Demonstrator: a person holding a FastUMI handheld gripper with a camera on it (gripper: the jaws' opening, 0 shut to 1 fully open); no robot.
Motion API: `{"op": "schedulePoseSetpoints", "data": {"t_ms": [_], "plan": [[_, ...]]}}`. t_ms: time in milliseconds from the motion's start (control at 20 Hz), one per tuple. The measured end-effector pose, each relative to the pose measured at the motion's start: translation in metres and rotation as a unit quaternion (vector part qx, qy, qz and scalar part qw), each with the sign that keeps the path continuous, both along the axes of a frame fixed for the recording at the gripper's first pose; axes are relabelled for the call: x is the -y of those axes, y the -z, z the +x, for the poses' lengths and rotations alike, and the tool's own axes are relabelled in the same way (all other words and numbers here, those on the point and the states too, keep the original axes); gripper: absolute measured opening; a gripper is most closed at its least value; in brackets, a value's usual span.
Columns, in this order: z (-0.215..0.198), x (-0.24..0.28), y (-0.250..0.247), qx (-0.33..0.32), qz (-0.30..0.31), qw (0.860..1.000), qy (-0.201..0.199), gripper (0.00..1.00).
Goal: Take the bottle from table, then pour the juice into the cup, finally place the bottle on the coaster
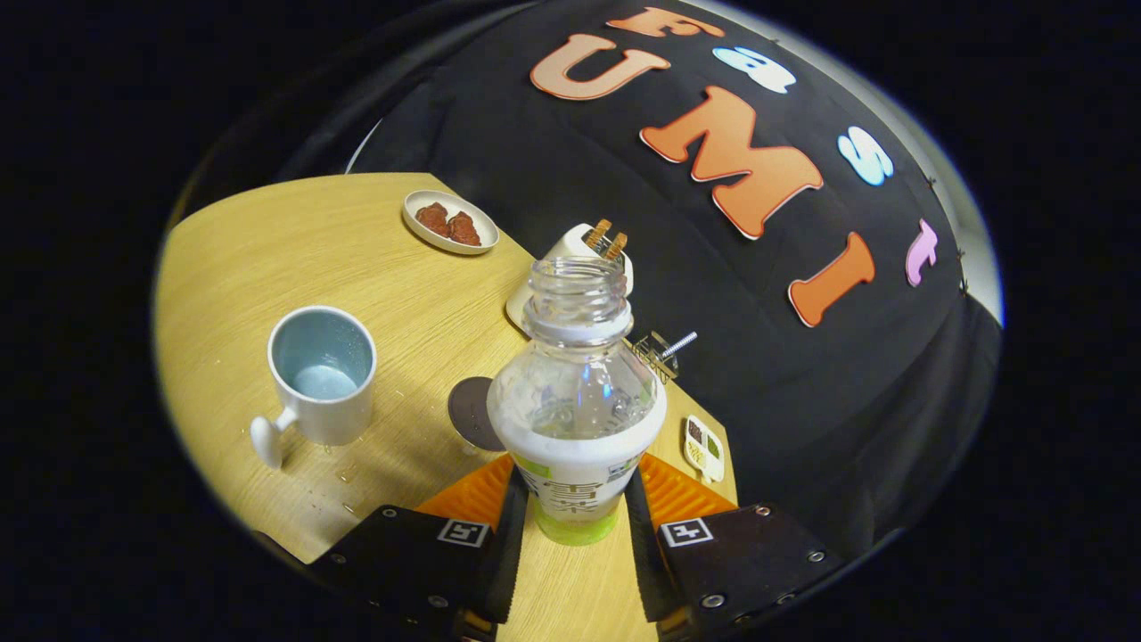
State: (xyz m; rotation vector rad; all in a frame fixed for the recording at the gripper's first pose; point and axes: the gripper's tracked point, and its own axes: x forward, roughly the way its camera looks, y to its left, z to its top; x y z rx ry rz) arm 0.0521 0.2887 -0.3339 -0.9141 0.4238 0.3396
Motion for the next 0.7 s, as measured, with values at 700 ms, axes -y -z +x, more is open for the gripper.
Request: {"op": "schedulePoseSetpoints", "data": {"t_ms": [700], "plan": [[-0.003, -0.037, 0.011, 0.081, -0.162, 0.975, -0.127, 0.55]]}}
